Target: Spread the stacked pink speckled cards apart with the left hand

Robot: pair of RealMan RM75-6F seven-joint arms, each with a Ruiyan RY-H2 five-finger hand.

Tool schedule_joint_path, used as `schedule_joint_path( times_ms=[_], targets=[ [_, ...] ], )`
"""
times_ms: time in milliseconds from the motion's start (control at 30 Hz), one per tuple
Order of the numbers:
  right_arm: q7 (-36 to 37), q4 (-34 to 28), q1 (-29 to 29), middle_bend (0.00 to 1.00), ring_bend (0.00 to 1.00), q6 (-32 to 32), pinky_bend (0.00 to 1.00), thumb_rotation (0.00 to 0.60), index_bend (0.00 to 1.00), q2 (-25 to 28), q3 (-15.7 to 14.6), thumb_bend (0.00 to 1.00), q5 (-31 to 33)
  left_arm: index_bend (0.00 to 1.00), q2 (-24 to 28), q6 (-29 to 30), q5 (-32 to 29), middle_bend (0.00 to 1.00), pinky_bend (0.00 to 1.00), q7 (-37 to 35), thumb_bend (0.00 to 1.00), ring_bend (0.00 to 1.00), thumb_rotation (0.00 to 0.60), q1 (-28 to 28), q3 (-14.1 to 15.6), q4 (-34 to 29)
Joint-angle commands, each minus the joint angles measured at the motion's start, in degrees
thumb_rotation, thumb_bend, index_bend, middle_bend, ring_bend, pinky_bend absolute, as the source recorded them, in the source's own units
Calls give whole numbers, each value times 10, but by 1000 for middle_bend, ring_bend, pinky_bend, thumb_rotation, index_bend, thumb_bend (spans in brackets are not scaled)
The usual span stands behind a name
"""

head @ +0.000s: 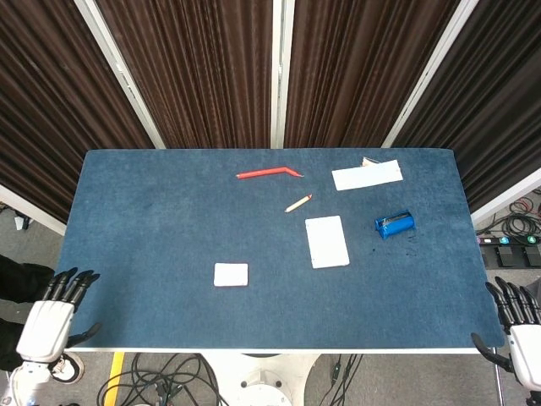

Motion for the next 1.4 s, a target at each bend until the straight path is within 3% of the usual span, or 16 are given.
schedule_joint_path(
  times_ms=[33,167,600,1067,1400],
  targets=[
    [2,1,0,0,0,-1,0,600,0,0,2,162,3,149,1,-31,-4,145,120,8,147,60,600,-23,-8,-29],
    [1,-2,1,0,0,1,0,600,0,3,4,162,4,149,-7,-74,-16,145,120,29,147,60,600,-56,-25,-58],
    [-24,-28,5,0,0,-4,0,600,0,15,5,162,1,148,-99,-230,-156,162,134,152,147,60,600,-166,-82,-93],
    [-29,-23,12,0,0,-22,0,600,0,5,3,162,6,149,-202,-257,-273,200,133,257,149,60,600,-237,-111,-78],
    [-10,-8,6,0,0,-12,0,600,0,4,7,163,12,176,-286,-270,-319,213,133,267,157,60,600,-281,-118,3]
  ],
)
